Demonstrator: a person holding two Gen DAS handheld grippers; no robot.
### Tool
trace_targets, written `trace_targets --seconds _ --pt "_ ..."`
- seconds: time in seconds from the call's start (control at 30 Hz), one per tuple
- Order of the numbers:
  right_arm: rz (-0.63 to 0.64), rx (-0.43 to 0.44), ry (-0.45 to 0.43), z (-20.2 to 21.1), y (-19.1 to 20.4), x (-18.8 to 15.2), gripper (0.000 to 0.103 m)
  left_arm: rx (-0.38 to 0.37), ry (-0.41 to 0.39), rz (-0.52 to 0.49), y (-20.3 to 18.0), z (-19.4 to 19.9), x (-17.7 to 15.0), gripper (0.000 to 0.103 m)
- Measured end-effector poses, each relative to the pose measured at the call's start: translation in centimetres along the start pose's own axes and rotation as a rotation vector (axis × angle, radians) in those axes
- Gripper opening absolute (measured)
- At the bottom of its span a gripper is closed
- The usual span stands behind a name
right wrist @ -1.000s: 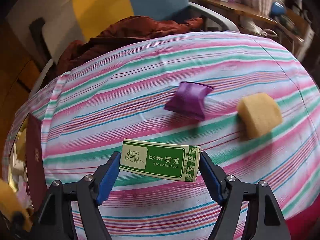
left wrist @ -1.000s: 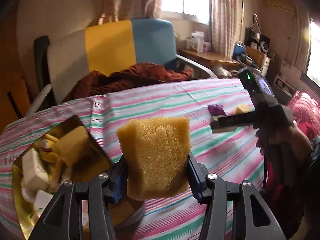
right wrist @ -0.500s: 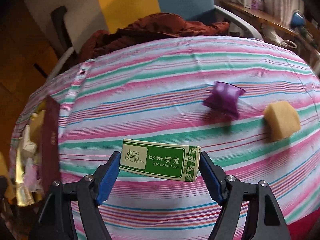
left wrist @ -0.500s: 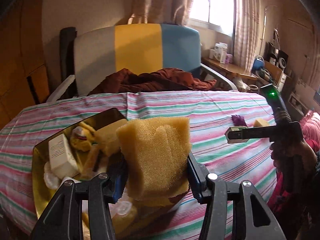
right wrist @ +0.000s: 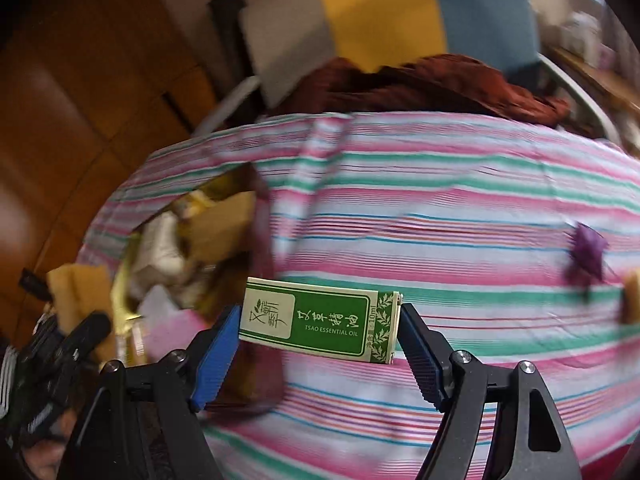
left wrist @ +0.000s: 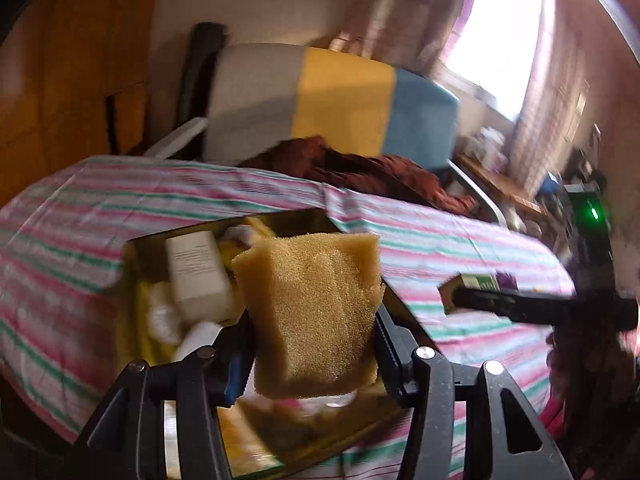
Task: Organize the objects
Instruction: 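Carry the sponge and green box over the gold tray, then lower both items into the tray and open both grippers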
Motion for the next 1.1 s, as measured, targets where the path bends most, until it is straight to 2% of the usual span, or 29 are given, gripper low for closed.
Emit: trace_targets --seconds 0.2,0.33,0.5,0.67,0.8,1.0,1.1 --pt "0.079 0.072 0.001 -1.3 5.4 1.4 0.078 0.065 -0.028 0.129 6.5 1.9 0.8 0.053" --pt "0.122 0.089 0.016 -2.8 7.5 2.3 0.078 0.084 -0.027 0.16 8.6 2.4 0.2 0.053" --pt "0.158 0.094 0.043 -4.8 9.0 2.8 0.078 0.075 0.003 0.184 9.2 1.7 -0.9 0.053" --pt "0.188 0.093 0.081 -6.8 9.7 3.1 0.078 0.053 0.015 0.173 8.1 1.1 -0.8 0.053" --pt "0.181 0.066 0.089 -7.5 9.2 3.0 0.096 0.041 0.029 0.163 7.4 0.2 -0.8 0.053" --pt "0.14 0.048 0.068 -6.3 7.6 2.0 0.099 0.039 0.055 0.153 6.9 -1.3 -1.2 0.054" --pt "0.165 -0.015 0.027 -4.9 7.2 1.5 0.102 0.038 0.071 0.155 6.7 -1.9 -1.4 0.054"
Point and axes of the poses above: each gripper's, at about its wrist camera, not at the fingertips, and z roughly against the way its jaws point, y to its left, x to its top, the point moved 9 cm from there along -z, roughly the way its jaws point, and after that the axes turned 7 degrees about z, right-handed, at the moved point
